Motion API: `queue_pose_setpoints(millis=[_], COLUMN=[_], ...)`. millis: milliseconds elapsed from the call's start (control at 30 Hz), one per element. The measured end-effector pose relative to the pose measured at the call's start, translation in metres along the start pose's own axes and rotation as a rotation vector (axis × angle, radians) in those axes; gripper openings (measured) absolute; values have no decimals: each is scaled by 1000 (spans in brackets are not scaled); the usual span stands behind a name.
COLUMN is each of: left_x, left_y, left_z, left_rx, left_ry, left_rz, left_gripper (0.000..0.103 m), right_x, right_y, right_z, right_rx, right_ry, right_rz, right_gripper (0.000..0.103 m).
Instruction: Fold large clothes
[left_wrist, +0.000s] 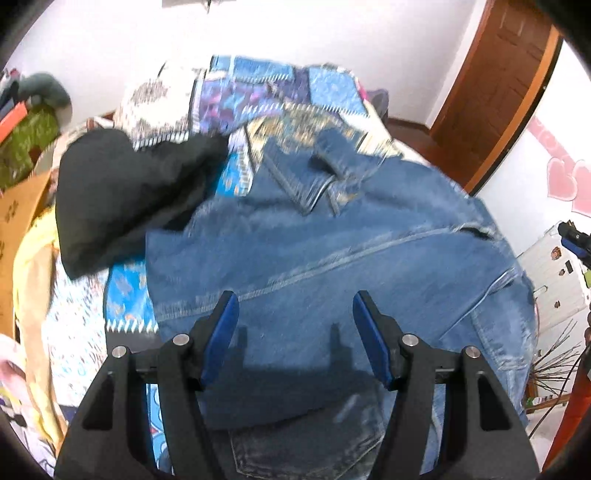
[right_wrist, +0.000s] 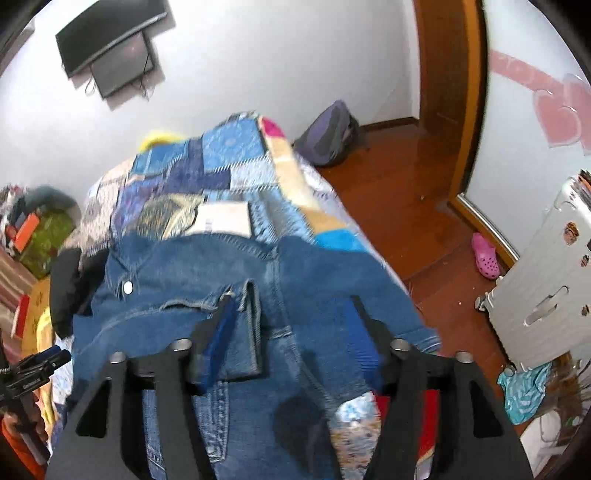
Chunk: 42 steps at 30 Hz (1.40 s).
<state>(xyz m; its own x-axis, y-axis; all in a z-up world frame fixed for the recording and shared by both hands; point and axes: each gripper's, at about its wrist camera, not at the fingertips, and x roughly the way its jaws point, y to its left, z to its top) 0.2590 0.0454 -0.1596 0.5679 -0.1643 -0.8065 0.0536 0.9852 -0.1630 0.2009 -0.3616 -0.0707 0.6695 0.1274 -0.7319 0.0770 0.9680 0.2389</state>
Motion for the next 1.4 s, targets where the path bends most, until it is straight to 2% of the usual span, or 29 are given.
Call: queue_pose_setpoints(millis=[67, 200, 333, 567, 733, 933, 1033, 1100, 1167, 1267, 1400], left_x=[-5, -10, -10, 4, 7, 10, 9, 6, 4, -2, -11], left_y=[-6, -13, -26, -36, -34, -26, -25, -25, -26, -28, -34], left_z=[8, 19, 23, 18, 16, 13, 12, 12, 12, 12, 10], left_rx=[1, -13, 18, 21, 15, -23, -22, -18, -10, 14, 57], left_ry=[-27, -62, -95, -49, -52, -43, -45, -54, -66, -85, -121], left_rz=[-11, -31, 20, 0, 32, 33, 32, 33, 39, 56, 88], left_gripper=[63, 63, 63, 63, 63, 63, 63, 63, 63, 63, 63], right_x=[-4, 2, 31, 72, 88, 109, 113, 110, 107, 94, 66], right_y=[-14, -48, -81, -107, -118, -135, -131, -128, -126, -116, -94], right_z=[1, -4, -23, -52, -52, -46, -40, -37, -34, -26, -8], right_rx=[38, 138, 276, 402, 439, 533, 516, 506, 475, 405, 313], right_ry=[-18, 14, 132, 262, 256, 240, 226, 213, 212, 184, 102], right_rz=[-22, -36, 37, 72, 97, 112, 83, 45, 17, 16, 42], right_gripper=[66, 66, 66, 66, 68, 68, 54, 34, 19, 13, 11])
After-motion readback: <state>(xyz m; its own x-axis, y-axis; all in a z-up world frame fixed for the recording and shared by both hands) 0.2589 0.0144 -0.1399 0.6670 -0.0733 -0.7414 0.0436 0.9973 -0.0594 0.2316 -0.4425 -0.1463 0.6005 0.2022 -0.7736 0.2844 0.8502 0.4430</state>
